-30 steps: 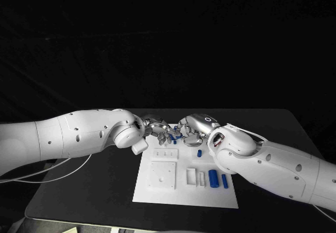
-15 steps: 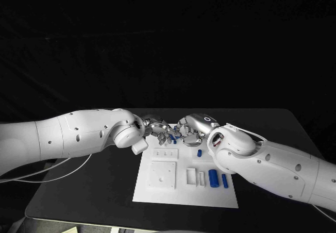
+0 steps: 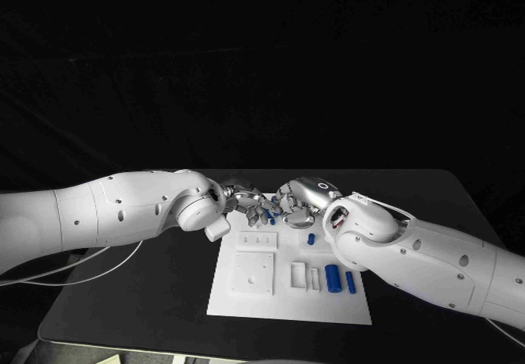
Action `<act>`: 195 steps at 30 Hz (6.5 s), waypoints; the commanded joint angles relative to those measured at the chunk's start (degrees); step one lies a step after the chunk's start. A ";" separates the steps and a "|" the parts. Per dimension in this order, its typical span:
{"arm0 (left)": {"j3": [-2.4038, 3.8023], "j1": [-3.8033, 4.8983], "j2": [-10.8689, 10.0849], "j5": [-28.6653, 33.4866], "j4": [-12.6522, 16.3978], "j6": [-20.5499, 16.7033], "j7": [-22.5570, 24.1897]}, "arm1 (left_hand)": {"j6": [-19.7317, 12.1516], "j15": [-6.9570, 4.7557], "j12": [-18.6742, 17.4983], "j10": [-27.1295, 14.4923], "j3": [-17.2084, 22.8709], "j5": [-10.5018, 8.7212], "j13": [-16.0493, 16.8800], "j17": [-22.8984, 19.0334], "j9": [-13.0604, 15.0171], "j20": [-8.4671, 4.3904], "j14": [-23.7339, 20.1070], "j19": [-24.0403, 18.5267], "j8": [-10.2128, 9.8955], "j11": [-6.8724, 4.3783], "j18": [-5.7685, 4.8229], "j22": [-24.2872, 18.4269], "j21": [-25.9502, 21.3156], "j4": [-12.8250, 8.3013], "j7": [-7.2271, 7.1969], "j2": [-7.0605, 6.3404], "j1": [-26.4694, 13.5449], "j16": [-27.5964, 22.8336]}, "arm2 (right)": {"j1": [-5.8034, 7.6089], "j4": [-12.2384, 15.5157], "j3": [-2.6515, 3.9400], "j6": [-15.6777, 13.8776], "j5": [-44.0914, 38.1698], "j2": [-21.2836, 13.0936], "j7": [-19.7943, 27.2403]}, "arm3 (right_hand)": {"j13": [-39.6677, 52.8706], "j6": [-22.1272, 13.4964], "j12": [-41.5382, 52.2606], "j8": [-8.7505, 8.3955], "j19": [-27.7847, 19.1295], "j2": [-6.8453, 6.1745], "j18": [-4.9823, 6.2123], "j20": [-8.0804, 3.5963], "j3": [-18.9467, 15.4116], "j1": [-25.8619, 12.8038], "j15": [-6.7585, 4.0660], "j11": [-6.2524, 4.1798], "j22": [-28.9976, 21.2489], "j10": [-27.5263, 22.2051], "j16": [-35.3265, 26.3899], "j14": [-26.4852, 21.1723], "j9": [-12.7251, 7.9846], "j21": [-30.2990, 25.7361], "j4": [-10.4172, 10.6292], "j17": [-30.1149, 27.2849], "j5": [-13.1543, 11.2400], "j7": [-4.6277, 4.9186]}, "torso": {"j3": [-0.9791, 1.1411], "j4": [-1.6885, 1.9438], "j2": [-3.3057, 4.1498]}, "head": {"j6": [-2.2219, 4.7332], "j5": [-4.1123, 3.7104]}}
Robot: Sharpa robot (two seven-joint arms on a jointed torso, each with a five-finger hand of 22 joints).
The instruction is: Assemble the parts on the task board
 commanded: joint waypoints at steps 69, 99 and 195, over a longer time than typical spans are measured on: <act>0.07 -1.97 7.36 -24.37 -11.23 7.54 -16.18 | 10.83 -7.98 21.96 8.58 4.24 19.87 20.04 6.68 17.20 -11.58 8.93 8.82 6.57 -6.44 3.32 5.36 12.76 -6.78 -6.31 2.91 -8.22 18.01 | 4.20 -6.00 5.17 -7.83 22.93 -12.44 6.55 | -1.71 -4.77 -1.85 -4.16 -2.21 -6.05 4.75 0.59 -4.09 2.84 2.77 3.14 -0.91 -4.31 -1.87 -2.83 -1.67 -2.73 1.16 -1.35 7.70 4.90 | 1.69 -1.90 -2.88 | -2.39 2.17; 0.12 -6.30 10.71 -26.30 -16.45 6.84 -15.33 | 11.56 -8.06 22.80 8.70 4.66 19.86 20.19 6.72 18.06 -11.47 8.98 8.65 6.39 -6.60 3.34 5.55 12.93 -6.76 -6.50 3.73 -9.40 18.82 | 6.12 -12.84 5.19 -4.19 54.43 -9.56 26.67 | -50.08 -8.20 -44.19 -1.86 -29.17 -0.65 2.00 15.53 -9.16 0.04 14.79 9.43 -21.20 -15.80 -45.31 -21.27 -1.32 -41.59 -1.34 -35.42 14.66 7.37 | 1.23 -2.09 -2.62 | -3.31 2.46; 0.15 -9.12 13.32 -26.67 -21.24 8.36 -13.85 | 12.10 -8.14 23.41 8.48 6.18 19.11 19.76 6.21 19.19 -11.41 8.78 8.64 5.66 -6.66 3.53 5.70 13.06 -6.77 -6.59 3.76 -10.47 19.24 | 6.12 -10.79 5.18 -2.50 56.45 -9.67 27.06 | -55.69 -8.65 -46.18 -2.02 -28.59 0.15 3.09 16.70 -11.00 -0.05 15.25 9.94 -22.43 -13.85 -47.28 -20.23 -2.48 -44.25 -1.52 -37.70 19.21 8.08 | 1.14 -2.05 -2.53 | -4.03 1.81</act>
